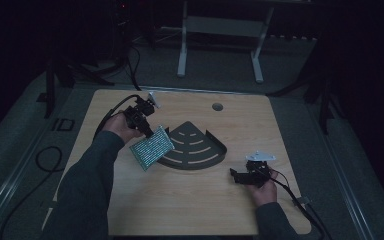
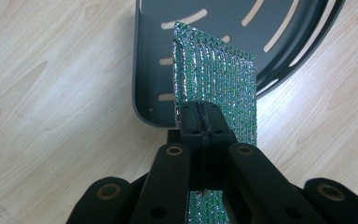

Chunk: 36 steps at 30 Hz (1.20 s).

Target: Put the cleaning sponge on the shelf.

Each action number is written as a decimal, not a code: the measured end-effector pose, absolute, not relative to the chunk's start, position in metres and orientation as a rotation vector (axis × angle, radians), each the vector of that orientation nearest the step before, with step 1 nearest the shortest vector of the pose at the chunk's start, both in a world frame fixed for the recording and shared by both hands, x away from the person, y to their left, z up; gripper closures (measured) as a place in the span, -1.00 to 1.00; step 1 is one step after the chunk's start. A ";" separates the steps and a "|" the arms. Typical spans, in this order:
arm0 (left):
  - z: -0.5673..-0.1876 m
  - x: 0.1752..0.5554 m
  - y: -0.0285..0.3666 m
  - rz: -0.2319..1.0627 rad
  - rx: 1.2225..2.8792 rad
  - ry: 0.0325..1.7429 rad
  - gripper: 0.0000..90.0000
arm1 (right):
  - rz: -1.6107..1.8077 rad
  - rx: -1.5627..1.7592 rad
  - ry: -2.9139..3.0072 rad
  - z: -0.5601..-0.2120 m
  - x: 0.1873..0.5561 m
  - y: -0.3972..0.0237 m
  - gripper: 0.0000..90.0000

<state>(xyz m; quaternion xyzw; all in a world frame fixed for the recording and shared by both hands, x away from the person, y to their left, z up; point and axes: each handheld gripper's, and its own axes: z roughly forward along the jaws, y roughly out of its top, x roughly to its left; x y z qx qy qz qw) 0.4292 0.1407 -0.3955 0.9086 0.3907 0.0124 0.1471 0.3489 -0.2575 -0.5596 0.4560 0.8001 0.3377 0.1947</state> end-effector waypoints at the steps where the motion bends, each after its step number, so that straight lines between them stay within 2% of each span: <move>1: -0.395 0.431 0.138 0.034 2.614 1.123 1.00 | 0.947 1.279 2.243 -0.560 0.349 -0.257 -0.72; 36: -0.404 0.463 0.117 0.045 2.594 1.176 1.00 | 0.948 1.278 2.244 -0.560 0.349 -0.258 -0.72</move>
